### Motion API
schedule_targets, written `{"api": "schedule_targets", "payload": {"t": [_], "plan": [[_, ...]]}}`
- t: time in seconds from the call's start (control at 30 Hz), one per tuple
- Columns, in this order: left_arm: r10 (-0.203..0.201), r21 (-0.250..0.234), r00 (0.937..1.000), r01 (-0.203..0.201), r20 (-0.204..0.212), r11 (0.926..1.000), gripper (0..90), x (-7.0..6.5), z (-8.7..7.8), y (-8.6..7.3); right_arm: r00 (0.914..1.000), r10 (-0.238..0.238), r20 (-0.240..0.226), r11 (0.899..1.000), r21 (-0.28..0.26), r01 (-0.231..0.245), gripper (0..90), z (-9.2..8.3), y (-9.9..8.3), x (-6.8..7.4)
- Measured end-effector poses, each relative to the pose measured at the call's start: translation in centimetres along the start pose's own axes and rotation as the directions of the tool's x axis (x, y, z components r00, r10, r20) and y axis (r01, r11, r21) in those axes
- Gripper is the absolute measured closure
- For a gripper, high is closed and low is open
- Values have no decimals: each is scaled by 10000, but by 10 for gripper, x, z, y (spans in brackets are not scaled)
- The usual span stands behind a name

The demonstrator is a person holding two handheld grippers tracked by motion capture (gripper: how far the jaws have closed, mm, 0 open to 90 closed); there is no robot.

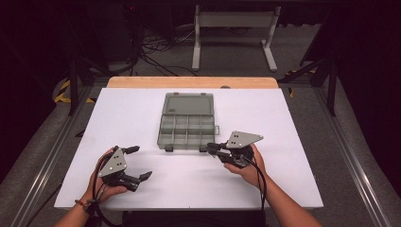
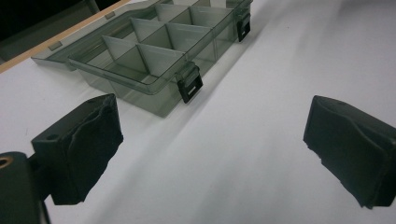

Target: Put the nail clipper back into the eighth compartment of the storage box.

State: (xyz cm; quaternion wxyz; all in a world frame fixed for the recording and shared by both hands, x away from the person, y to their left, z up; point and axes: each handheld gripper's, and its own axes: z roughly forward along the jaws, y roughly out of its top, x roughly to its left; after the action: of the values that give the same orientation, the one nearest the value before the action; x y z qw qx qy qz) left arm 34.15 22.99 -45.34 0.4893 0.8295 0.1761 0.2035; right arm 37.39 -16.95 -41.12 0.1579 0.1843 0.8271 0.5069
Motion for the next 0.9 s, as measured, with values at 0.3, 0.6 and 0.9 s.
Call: {"api": "schedule_targets", "payload": {"t": [0.3, 0.6, 0.9], "plan": [[-10, -26, 10000, 10, -33, 10000, 50, 1, -1, 0, 9996, 95, 277, 9997, -207, -89, 810, -6, 3, -5], [-82, -27, 10000, 83, 15, 10000, 49, 0, 0, 0, 9982, 195, 569, 9986, -497, -167, 810, -9, 8, -12], [-40, 13, 10000, 40, 34, 10000, 50, 0, 1, 0, 9961, 360, 808, 9974, -658, -307, 810, -6, 15, -19]]}}
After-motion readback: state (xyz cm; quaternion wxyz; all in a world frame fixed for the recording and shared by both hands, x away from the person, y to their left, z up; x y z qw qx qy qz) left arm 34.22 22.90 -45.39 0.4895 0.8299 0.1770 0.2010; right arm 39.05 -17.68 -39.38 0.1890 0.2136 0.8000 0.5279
